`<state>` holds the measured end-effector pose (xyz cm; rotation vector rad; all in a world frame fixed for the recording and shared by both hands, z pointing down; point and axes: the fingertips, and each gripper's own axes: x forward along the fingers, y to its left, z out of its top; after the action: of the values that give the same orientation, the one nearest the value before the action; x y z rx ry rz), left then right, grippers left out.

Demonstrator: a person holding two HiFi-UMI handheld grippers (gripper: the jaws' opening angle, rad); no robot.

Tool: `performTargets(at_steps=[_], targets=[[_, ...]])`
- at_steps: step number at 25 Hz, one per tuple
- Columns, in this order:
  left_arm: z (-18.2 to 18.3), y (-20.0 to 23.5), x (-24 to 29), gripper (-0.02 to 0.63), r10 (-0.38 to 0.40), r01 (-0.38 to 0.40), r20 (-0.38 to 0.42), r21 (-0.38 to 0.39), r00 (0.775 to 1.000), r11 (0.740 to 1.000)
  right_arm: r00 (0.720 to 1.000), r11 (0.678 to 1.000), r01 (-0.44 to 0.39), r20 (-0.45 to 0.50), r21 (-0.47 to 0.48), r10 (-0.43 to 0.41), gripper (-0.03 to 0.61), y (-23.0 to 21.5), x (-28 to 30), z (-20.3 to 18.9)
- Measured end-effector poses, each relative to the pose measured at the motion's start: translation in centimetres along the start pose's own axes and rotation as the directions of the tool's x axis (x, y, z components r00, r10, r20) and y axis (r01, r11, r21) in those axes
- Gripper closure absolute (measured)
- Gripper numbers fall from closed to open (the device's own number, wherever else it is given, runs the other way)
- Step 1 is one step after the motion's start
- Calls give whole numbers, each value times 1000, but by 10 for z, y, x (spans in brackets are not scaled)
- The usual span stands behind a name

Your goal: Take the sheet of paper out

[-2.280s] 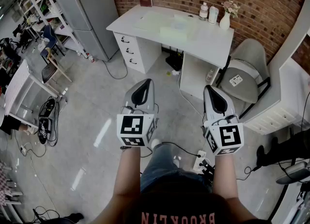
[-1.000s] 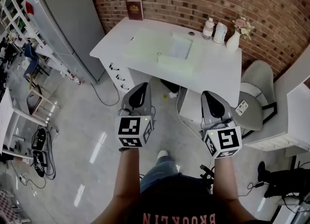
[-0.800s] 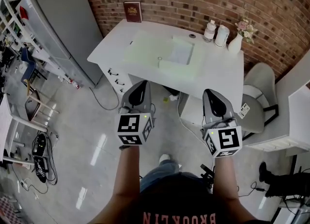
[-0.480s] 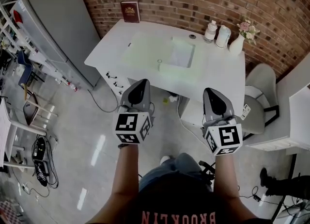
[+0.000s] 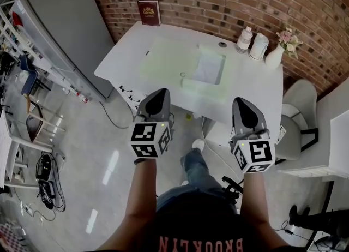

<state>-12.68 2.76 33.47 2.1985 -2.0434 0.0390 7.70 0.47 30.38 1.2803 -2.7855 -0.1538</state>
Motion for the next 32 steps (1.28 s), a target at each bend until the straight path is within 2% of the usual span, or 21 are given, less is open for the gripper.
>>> performTargets(at_steps=[12,23,32], targets=[[6,27,125,614,-40,42,-50,55,998,998,999,999,10,-33,48,-9,577,-64,118,-24],[-2,51,257,614,-79,81,-135,8,988,997,994,995,37,-105,89,-28,577,-135,224,-57],[-41,51,322,612,-139,124,-270,-75,953,990,979,989,78,-197,124,-53,577,-176,256,-95]])
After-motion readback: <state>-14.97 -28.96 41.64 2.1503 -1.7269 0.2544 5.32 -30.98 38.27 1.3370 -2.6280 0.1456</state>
